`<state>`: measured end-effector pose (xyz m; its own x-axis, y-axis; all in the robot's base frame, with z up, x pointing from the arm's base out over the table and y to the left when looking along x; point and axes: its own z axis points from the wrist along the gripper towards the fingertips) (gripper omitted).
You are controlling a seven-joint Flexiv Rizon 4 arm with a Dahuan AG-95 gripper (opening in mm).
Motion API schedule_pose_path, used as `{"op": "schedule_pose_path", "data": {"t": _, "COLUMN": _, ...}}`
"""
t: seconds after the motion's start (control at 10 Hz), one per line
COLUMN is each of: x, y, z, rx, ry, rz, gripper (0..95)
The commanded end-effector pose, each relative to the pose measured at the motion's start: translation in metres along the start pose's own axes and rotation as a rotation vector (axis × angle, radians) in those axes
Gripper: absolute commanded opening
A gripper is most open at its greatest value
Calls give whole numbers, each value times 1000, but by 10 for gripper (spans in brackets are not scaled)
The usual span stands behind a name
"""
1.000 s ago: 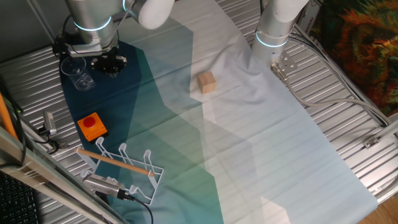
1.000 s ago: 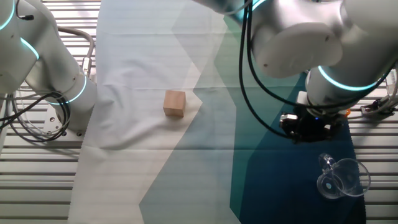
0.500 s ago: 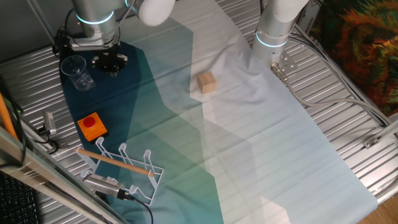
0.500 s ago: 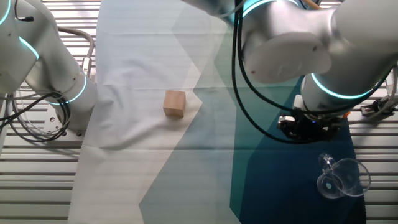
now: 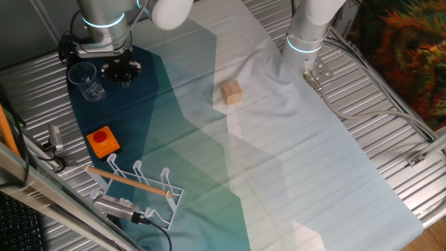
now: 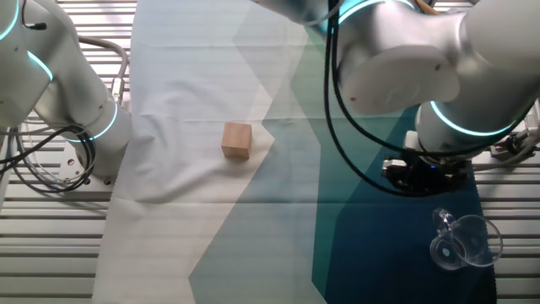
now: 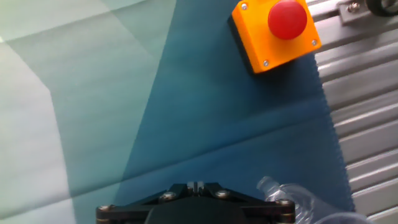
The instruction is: Put the cup on the cup rack
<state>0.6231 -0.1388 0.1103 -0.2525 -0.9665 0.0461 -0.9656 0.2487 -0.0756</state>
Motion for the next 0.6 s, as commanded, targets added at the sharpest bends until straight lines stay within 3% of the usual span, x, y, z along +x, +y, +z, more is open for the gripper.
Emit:
{"op": "schedule_pose_path", "data": {"t": 0.1, "x": -5, "y": -18, "z": 5, "rx": -3, "ry": -15, "rz": -35, "gripper": 0}}
{"op": "schedule_pose_path", "data": {"t": 0.6, "x": -13, "y": -41, "z": 5, "rx": -1, "ry": 5, "rz": -77, "gripper": 0}}
